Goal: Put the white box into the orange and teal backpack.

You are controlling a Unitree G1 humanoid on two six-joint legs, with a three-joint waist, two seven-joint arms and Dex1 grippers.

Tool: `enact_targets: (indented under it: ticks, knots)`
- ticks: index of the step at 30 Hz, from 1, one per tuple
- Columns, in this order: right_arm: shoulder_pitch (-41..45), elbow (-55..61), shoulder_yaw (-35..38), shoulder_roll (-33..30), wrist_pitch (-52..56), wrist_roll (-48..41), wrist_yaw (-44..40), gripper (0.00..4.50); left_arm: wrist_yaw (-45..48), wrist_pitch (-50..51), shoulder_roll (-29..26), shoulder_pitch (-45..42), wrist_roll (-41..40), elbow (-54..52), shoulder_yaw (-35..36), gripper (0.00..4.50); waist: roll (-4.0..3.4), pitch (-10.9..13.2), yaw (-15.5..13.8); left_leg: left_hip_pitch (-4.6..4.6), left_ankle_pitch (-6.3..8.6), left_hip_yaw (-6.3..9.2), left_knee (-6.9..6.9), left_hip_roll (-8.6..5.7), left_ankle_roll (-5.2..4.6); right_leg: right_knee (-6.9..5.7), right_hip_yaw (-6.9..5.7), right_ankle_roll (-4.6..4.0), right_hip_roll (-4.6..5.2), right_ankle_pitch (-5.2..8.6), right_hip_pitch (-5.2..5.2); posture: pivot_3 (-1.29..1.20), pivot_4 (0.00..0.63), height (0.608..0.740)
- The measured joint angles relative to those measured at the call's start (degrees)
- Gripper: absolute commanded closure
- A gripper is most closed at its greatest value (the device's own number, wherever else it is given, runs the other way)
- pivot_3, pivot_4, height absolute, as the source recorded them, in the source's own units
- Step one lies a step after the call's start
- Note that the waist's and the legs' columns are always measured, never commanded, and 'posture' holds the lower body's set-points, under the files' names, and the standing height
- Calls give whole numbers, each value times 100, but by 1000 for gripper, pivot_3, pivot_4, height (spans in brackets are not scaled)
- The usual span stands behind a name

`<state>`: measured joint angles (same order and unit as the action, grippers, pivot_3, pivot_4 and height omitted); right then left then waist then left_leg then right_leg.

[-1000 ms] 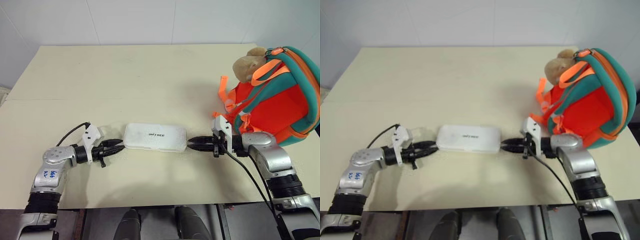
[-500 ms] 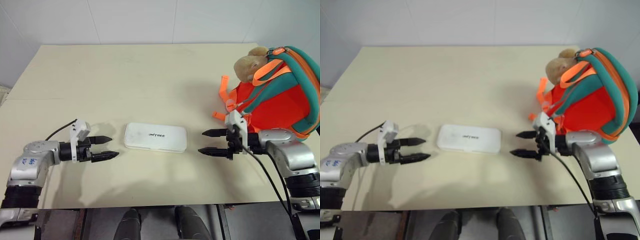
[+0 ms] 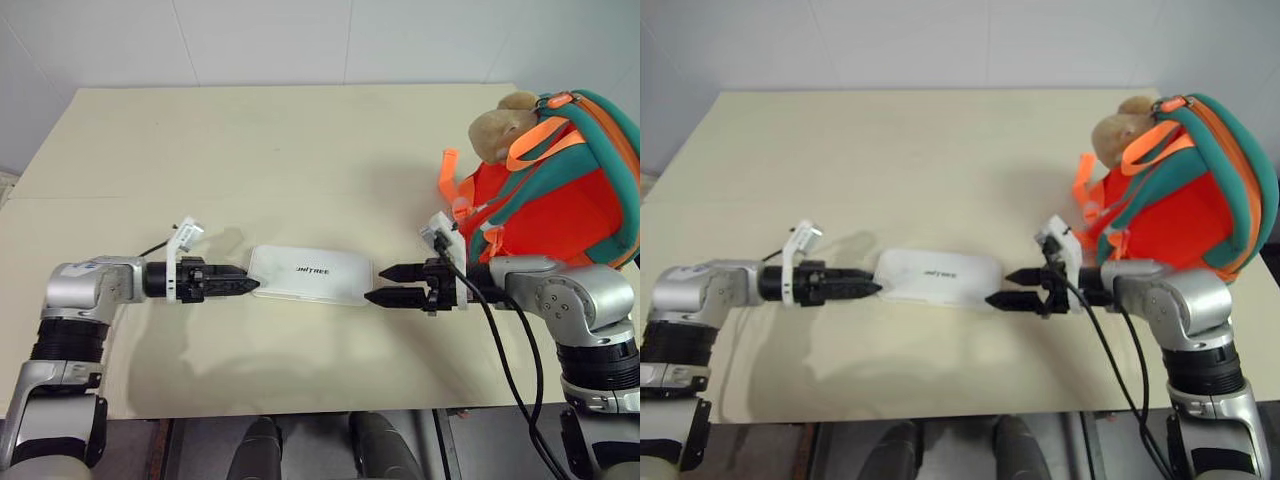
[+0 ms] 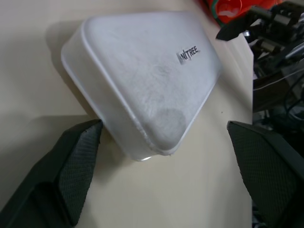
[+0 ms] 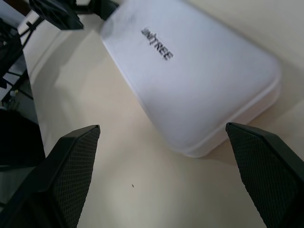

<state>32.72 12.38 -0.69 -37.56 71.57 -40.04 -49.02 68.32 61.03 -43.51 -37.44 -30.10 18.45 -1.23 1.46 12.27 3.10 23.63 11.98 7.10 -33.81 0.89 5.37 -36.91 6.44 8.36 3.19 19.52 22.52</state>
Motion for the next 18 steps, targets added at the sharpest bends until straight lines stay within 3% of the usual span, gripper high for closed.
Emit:
enact_targets:
  ticks: [10, 18]
  knots:
    - [203, -350, -270, -5, -170, 269, 98, 20, -5, -111, 196, -630, 336, 791, -339, 28, 0, 0, -5, -4, -1, -1, -5, -1, 0, -7, 0, 0, 0, 0, -4, 0, 150, 740]
    - [201, -364, -271, -7, -256, 300, 96, 20, 251, -420, -141, -959, 699, 909, -1049, 28, 1, -3, 30, -30, -4, -7, -2, 1, -5, -19, 7, 0, -5, 0, -15, 0, 150, 740]
